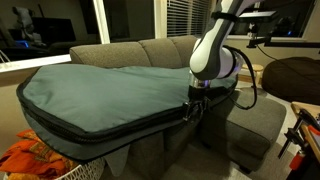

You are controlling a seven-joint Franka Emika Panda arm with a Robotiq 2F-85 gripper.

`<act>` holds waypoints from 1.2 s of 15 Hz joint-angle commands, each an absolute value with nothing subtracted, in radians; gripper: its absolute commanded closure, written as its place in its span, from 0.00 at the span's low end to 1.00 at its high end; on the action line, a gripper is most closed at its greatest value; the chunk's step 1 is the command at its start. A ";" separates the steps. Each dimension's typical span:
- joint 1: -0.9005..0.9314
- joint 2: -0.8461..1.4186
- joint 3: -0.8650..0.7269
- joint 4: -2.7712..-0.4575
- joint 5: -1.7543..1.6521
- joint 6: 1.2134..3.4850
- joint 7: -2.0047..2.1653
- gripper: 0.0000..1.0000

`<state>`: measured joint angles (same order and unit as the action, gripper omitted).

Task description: Open the zip

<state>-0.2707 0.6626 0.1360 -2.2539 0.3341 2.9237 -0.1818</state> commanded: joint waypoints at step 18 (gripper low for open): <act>-0.288 0.617 0.135 -2.330 0.310 2.934 -0.145 0.93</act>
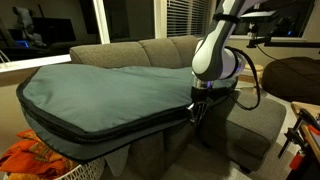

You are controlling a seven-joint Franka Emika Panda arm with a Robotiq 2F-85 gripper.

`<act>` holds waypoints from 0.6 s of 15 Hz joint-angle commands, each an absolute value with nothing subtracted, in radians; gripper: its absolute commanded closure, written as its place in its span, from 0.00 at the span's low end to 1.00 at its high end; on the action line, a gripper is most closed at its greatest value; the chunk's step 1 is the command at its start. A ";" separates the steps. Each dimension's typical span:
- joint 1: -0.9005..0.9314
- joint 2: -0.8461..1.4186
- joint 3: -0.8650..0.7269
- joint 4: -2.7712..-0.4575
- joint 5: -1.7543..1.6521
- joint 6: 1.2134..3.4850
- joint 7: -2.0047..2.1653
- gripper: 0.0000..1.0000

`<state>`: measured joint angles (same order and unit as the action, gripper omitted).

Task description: Open the zip

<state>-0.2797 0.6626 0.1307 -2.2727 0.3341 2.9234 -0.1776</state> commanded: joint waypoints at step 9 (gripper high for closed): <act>-0.271 0.627 0.104 -2.308 0.298 2.913 -0.126 0.51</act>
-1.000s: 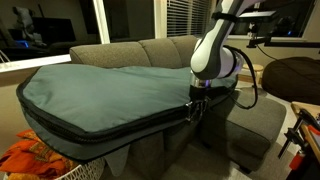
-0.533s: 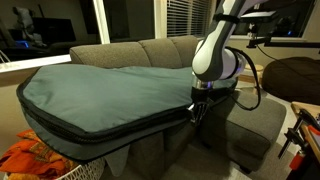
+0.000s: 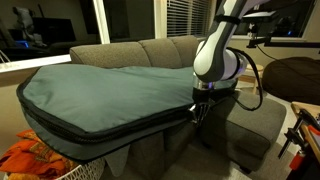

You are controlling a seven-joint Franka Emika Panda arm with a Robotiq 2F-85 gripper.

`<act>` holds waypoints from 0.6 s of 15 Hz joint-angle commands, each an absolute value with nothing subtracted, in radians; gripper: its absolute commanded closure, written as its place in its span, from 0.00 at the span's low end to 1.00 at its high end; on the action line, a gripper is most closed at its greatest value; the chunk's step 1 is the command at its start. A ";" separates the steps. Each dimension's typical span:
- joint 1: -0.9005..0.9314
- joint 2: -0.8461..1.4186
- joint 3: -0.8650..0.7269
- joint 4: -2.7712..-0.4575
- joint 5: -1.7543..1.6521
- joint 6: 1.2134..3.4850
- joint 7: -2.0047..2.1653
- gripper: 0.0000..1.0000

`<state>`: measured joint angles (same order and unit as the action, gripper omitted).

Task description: Open the zip

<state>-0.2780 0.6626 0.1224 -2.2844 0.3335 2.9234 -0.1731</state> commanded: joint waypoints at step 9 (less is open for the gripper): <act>-0.268 0.642 0.083 -2.260 0.278 2.892 -0.119 0.00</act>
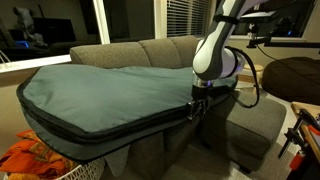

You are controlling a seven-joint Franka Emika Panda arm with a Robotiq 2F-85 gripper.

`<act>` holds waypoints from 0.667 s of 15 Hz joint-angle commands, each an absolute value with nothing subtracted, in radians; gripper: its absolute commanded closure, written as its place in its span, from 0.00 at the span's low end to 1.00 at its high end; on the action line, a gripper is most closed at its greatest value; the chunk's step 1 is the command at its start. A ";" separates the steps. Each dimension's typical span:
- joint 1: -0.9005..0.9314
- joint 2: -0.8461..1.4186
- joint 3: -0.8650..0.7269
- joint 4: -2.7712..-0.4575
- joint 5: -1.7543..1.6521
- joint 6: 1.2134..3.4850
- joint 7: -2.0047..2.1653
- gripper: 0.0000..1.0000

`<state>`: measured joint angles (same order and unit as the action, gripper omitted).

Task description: Open the zip

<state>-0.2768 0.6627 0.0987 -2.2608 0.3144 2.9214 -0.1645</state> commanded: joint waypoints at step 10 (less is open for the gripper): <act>-0.275 0.662 0.062 -2.180 0.264 2.829 -0.123 0.00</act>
